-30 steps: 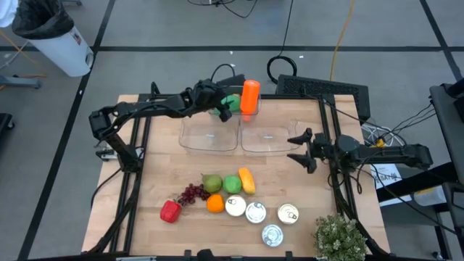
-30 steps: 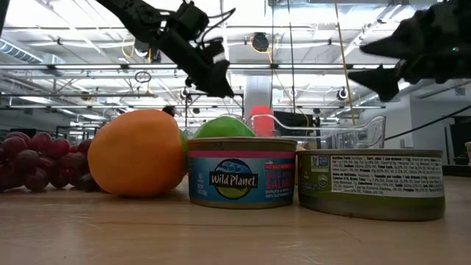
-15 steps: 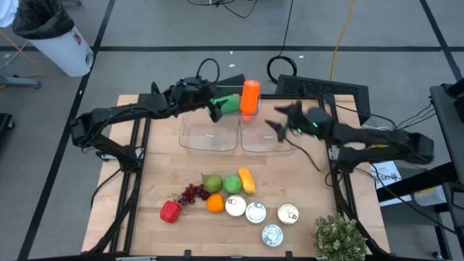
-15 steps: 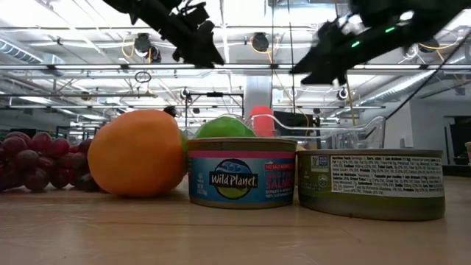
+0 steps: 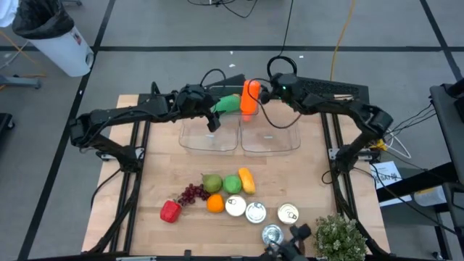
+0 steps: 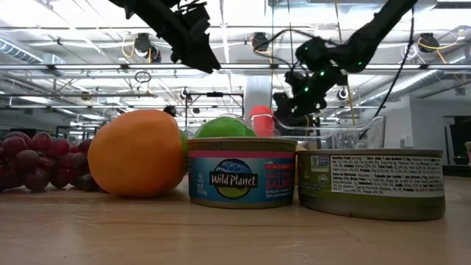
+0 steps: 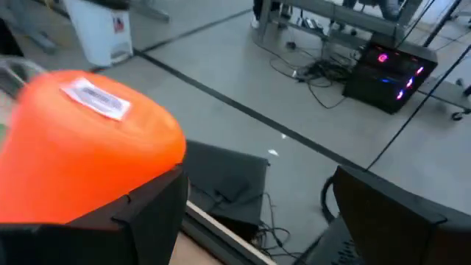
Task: Pick & Place Food Item
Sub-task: Put the orange water bottle into the top transparent bin, then put the red bell pepper into the bottom left transparent bin
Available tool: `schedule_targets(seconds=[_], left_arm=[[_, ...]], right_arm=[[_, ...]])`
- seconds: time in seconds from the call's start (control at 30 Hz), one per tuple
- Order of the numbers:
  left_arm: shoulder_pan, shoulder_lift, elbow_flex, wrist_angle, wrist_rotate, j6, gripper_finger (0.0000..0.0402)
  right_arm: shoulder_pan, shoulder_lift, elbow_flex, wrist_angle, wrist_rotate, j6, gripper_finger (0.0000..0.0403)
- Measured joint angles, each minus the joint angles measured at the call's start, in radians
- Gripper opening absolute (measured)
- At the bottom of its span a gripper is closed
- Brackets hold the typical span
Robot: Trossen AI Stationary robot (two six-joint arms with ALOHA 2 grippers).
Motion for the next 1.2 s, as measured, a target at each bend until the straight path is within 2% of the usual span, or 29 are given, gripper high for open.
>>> schedule_targets(seconds=[0.1, 0.27, 0.43, 0.53, 0.63, 0.73, 0.8, 0.87, 1.0, 1.2], left_arm=[[0.0, -0.001, 0.0, 0.004, 0.0, 0.03, 0.0244], [0.004, 0.0, 0.0, 0.005, -0.001, 0.036, 0.0243], [0.007, 0.0, 0.0, 0.004, -0.023, 0.039, 0.0243], [0.009, 0.0, 0.0, 0.0, -0.034, 0.038, 0.0244], [0.009, 0.0, 0.0, -0.012, -0.034, 0.038, 0.0244], [0.009, 0.0, 0.0, -0.047, -0.025, 0.037, 0.0244], [0.013, 0.0, 0.0, -0.069, -0.009, 0.042, 0.0244], [0.023, 0.002, 0.0, -0.066, -0.034, 0.051, 0.0244], [0.061, 0.067, 0.0, 0.005, -0.158, 0.069, 0.0244], [0.107, 0.231, -0.002, 0.136, -0.09, 0.078, 0.0243]], right_arm=[[0.009, 0.06, 0.04, 0.047, -0.073, -0.031, 0.032], [0.054, 0.137, 0.104, 0.115, -0.364, -0.089, 0.032], [0.123, 0.156, 0.134, 0.074, -0.499, -0.2, 0.032], [0.165, 0.15, 0.132, 0.023, -0.496, -0.255, 0.032], [0.207, 0.1, 0.131, -0.026, -0.429, -0.265, 0.032], [0.245, 0.006, 0.132, -0.134, -0.375, -0.265, 0.032], [0.271, -0.066, 0.132, -0.216, -0.368, -0.263, 0.032], [0.295, -0.144, 0.132, -0.288, -0.371, -0.247, 0.032], [0.342, -0.282, 0.093, -0.338, -0.372, -0.206, 0.032], [0.409, -0.436, -0.016, -0.313, -0.36, -0.182, 0.032]])
